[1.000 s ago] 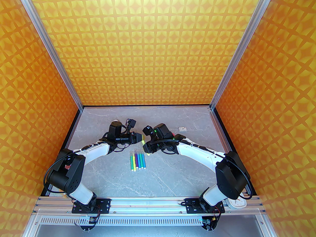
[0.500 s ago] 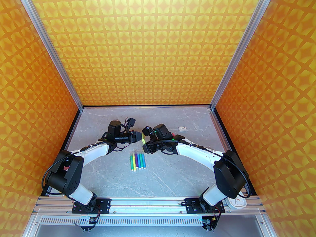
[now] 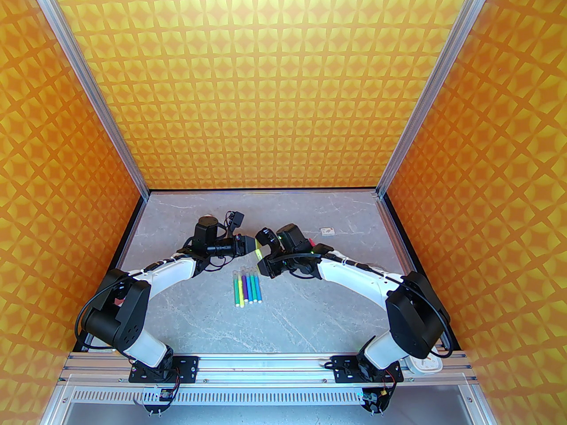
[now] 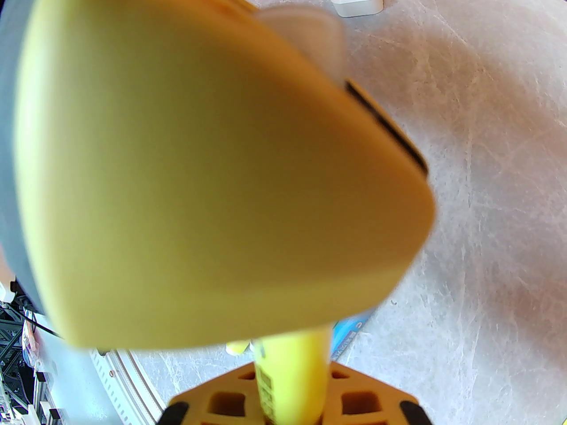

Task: Open the pen caps

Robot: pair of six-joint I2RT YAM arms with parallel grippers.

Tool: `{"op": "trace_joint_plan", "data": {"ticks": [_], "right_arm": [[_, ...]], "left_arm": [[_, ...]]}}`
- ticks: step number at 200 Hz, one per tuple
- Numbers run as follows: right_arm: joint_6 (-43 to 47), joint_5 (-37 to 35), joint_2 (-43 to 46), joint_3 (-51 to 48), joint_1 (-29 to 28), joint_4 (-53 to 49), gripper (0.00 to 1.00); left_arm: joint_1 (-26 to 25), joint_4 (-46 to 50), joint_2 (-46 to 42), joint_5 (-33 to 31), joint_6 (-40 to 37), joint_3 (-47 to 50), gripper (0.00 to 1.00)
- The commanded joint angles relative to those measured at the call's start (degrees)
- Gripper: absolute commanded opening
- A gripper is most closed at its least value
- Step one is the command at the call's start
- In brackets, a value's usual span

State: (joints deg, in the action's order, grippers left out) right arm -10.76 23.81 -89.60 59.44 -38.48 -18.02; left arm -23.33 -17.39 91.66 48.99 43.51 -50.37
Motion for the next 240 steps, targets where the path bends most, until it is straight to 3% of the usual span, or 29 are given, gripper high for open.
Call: {"op": "trace_joint_plan", "data": {"ticks": [1, 96, 169, 203, 240], "right_arm": [[1.33, -0.22, 2.23, -3.14, 0.25, -4.88, 0.0], [3.06, -1.35, 6.45, -7.83, 0.22, -6.97, 0.0], [2.76, -21.56, 0.3, -0.39, 1.12, -13.36, 0.0], [2.83, -31.56, -5.36, 4.72, 1.12, -18.07, 0.0], [3.2, -36.54, -9.59, 7.51, 1.29, -20.5, 0.0]], "left_arm": [[1.56, -1.53, 0.46, -4.44, 1.49, -1.54, 0.0], [3.21, 6.54, -1.78, -11.78, -0.35, -2.52, 0.0], [3.21, 42.62, -3.17, -34.35, -18.65, -9.34, 0.0], [3.21, 51.66, -1.05, -42.3, -22.57, -11.44, 0.0], [3.29, 57.05, 3.04, -49.26, -24.18, -13.41, 0.0]]}}
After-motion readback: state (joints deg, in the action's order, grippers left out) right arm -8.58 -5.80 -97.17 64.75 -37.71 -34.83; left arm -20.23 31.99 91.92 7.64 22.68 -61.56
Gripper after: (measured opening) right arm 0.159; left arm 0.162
